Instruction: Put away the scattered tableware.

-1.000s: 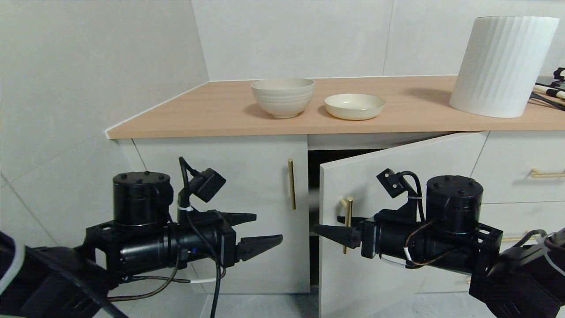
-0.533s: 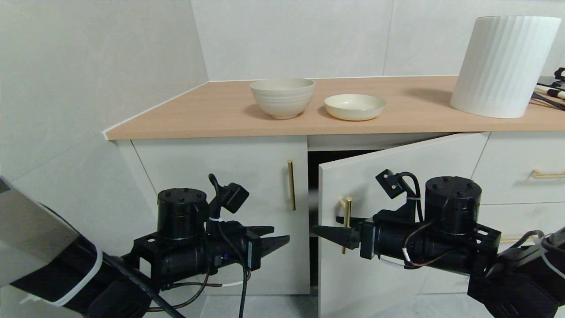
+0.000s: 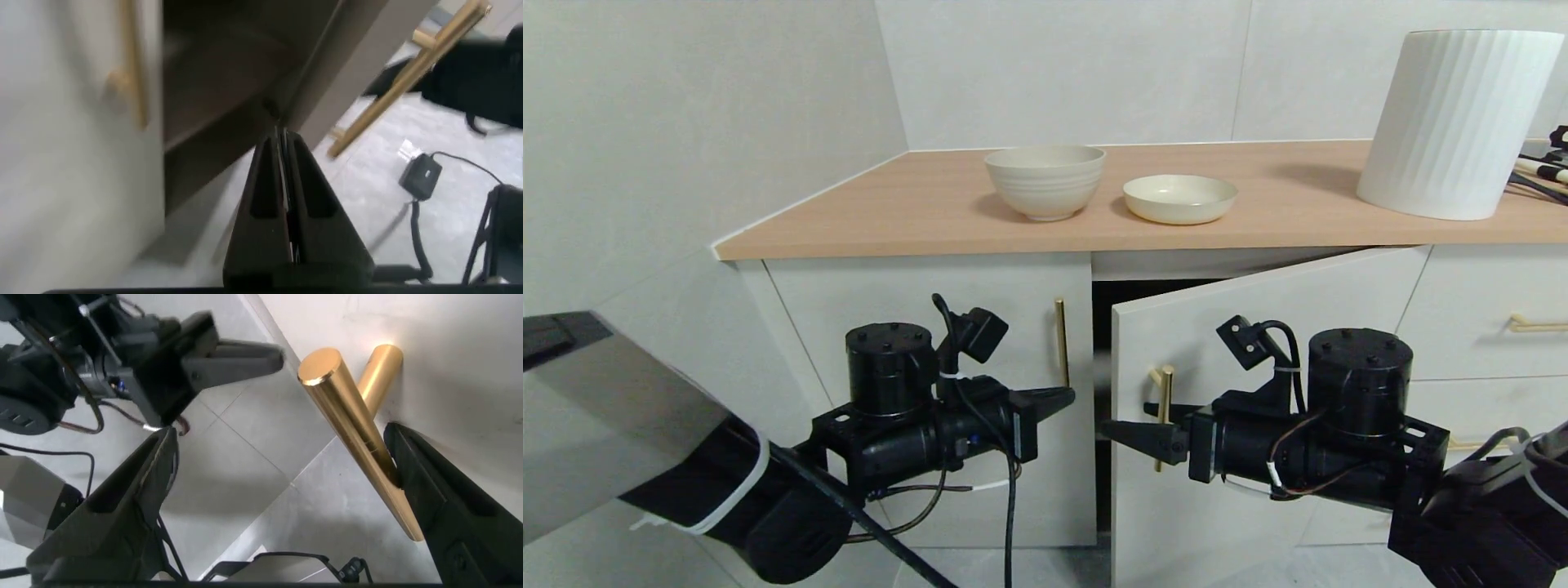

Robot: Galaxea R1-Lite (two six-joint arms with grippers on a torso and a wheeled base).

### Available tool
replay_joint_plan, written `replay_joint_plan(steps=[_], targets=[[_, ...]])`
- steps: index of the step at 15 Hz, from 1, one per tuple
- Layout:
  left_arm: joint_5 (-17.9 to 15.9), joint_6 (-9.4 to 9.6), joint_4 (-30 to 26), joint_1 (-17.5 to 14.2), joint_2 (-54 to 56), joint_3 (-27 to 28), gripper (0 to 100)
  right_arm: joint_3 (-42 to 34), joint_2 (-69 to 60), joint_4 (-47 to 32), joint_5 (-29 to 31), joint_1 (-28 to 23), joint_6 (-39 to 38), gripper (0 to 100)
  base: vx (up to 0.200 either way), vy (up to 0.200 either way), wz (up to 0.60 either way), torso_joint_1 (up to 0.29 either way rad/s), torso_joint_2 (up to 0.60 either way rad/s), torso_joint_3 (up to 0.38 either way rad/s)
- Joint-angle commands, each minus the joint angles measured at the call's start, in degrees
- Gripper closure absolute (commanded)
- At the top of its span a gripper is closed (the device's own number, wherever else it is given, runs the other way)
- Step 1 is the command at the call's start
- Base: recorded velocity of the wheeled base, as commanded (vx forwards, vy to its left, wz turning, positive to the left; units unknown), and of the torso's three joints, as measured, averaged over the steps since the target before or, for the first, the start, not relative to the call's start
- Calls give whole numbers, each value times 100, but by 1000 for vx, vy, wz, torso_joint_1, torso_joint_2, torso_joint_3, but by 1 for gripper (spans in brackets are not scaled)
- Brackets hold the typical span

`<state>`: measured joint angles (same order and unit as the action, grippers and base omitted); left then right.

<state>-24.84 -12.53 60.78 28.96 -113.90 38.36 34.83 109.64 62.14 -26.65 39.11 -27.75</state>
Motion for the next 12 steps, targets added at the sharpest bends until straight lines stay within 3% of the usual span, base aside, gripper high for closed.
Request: replay_joint_plan(steps=[1, 3, 5, 8, 12], targets=[[6, -4, 13, 74, -511, 444, 100, -2, 40, -8, 11, 53, -3, 0, 0, 0, 0, 0, 0, 0], [41, -56, 681, 320, -889, 444, 100, -11, 40, -8, 11, 53, 15, 0, 0, 0, 0, 0, 0, 0], [50, -329, 1208, 461, -1205, 497, 100, -38, 48, -8, 11, 53, 24, 0, 0, 0, 0, 0, 0, 0], [50, -329, 1639, 558, -1381, 602, 100, -55, 40, -8, 19, 44, 32, 0, 0, 0, 0, 0, 0, 0], [147, -329, 1674, 628, -1548, 848, 100, -73, 57, -8, 37, 0, 129, 0, 0, 0, 0, 0, 0, 0]])
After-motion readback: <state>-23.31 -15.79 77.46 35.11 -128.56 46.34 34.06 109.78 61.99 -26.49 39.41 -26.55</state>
